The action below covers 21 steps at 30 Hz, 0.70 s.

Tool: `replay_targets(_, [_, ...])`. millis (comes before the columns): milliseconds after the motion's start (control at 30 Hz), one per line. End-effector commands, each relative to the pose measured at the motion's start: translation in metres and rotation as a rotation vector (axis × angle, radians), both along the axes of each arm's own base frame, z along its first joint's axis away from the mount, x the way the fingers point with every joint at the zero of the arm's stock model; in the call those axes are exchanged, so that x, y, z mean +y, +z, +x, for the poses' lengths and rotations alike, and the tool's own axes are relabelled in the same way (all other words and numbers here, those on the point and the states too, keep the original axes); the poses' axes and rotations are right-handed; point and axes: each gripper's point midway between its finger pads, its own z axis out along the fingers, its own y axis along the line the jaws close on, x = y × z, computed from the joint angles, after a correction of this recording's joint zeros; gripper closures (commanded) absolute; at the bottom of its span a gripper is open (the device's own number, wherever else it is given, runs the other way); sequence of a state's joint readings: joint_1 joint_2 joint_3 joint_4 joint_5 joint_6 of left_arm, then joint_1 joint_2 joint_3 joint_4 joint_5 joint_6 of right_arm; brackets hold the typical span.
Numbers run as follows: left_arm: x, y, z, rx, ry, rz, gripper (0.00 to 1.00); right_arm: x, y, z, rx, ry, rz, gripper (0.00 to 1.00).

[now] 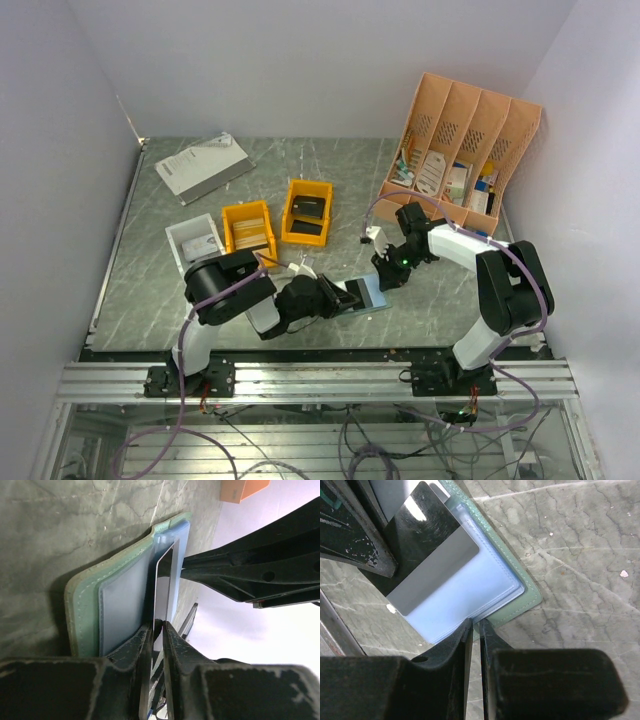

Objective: Put the credit cards into the card holder
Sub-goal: Insert the credit card into the card holder.

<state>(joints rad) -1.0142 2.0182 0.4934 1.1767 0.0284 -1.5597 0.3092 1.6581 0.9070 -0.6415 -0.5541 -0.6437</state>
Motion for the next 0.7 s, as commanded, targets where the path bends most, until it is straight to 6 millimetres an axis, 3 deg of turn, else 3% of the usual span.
replay_targets(0, [-0.005, -0.002, -0.003, -0.017, -0.028, 0.037, 0.73, -0.005, 0.001, 0.002, -0.022, -0.001, -0.033, 0.87])
replay_targets(300, [-0.005, -0.001, -0.003, -0.026, -0.036, 0.044, 0.70, 0.011, 0.028, 0.006, -0.059, 0.005, 0.070, 0.83])
replay_targets(567, [-0.006, 0.000, -0.003, -0.033, -0.040, 0.056, 0.70, 0.036, 0.056, -0.006, -0.075, 0.068, 0.255, 0.82])
replay_targets(667, [-0.006, 0.001, -0.002, -0.041, -0.043, 0.065, 0.70, 0.048, 0.056, -0.011, -0.024, 0.067, 0.302, 0.82])
